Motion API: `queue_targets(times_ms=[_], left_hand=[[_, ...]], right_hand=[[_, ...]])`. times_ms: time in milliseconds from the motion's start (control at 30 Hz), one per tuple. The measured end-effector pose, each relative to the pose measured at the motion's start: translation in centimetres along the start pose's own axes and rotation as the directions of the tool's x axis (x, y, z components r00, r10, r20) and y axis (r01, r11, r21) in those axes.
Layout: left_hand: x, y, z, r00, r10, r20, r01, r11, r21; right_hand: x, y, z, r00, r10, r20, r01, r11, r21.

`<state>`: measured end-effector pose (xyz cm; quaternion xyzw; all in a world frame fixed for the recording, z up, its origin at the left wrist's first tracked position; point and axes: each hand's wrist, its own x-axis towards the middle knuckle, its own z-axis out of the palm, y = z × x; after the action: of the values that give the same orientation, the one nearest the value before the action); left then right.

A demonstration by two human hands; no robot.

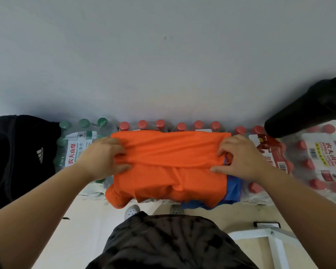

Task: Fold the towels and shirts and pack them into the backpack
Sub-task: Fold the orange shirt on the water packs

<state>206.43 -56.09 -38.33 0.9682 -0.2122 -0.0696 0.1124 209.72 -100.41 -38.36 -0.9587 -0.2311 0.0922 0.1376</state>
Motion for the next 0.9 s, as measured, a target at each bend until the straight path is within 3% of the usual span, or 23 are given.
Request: queue_targets(times_ms=[167, 233, 333, 500, 633, 733, 833, 900], left_hand=[[1.8, 0.1, -1.2, 0.973, -0.114, -0.203, 0.107, 0.993, -0.044], [3.6, 0.0, -1.8, 0.966, -0.229, -0.123, 0.226, 0.974, -0.035], [6.0, 0.0, -2.1, 0.937, -0.311, 0.159, 0.312, 0.95, 0.016], [7.6, 0.6, -2.6, 0.92, -0.302, 0.248, 0.27, 0.95, 0.155], [7.7, 0.9, -3.5, 0.91, -0.279, 0.307, 0.271, 0.96, 0.068], [8.3, 0.6, -4.5, 0.918, -0.27, 0.289, 0.3, 0.952, -0.063], [9.5, 0.3, -5.2, 0.945, -0.302, 0.127, 0.317, 0.941, -0.122], [10.3, 0.1, -5.2, 0.948, -0.318, 0.001, 0.318, 0.945, -0.075]], right_hand=[[2.6, -1.3, -1.4, 0.965, 0.081, -0.251, -0.053, 0.992, 0.119], [4.2, -1.2, -1.8, 0.977, 0.179, -0.115, -0.178, 0.984, 0.026], [5.7, -1.2, -2.0, 0.95, 0.26, 0.171, -0.225, 0.954, -0.195], [6.1, -0.8, -2.7, 0.956, 0.22, 0.193, -0.182, 0.964, -0.195], [6.1, -0.4, -4.6, 0.936, 0.2, 0.291, -0.199, 0.979, -0.032], [7.0, 0.3, -7.0, 0.957, 0.221, 0.19, -0.205, 0.974, -0.1], [8.1, 1.1, -8.9, 0.967, 0.233, -0.101, -0.248, 0.955, -0.163], [8.6, 1.1, -8.9, 0.96, 0.223, -0.17, -0.255, 0.947, -0.197]])
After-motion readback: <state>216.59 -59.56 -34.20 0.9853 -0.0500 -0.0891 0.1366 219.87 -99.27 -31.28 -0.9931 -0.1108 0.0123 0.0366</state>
